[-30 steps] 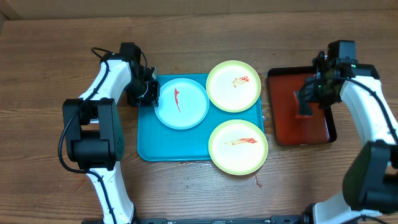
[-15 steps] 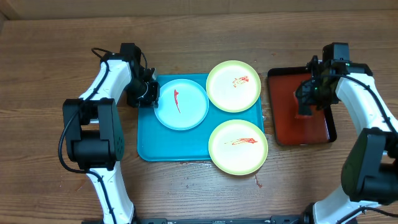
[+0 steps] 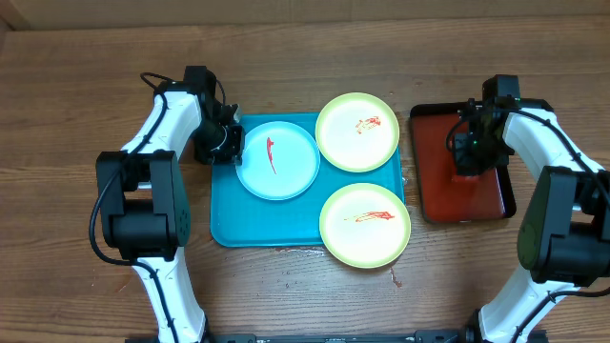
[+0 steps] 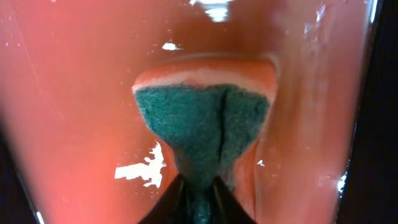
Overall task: Clean dirty plates on tray and stack at the side
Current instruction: 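Lower the right gripper and grasp the sponge in the black tray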
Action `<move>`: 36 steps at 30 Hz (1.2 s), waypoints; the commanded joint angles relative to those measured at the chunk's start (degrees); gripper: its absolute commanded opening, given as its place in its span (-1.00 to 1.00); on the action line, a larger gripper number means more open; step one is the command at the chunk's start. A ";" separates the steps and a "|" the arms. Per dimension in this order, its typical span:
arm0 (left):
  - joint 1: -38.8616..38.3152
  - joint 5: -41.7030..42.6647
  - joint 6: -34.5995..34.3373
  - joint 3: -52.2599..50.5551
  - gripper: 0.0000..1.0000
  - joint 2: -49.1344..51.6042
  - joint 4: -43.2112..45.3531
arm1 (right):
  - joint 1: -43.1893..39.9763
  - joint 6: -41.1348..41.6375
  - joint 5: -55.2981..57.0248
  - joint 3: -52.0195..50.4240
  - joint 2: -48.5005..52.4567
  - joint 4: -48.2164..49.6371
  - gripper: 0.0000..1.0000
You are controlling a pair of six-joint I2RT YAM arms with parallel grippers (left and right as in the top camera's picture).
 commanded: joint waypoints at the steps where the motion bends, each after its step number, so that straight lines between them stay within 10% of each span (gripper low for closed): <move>1: 0.00 -0.76 1.20 0.85 -0.92 -1.44 -0.24 | 0.11 0.63 -0.04 1.01 1.46 0.02 -0.84; 21: 0.00 -0.76 1.22 0.85 -0.92 -1.44 -0.15 | 0.17 6.03 -3.23 11.78 -4.17 -13.14 -0.92; 36: -0.02 -0.74 1.20 0.85 -0.92 -1.44 0.13 | 0.17 5.90 -1.05 -3.10 -3.91 -0.13 -0.92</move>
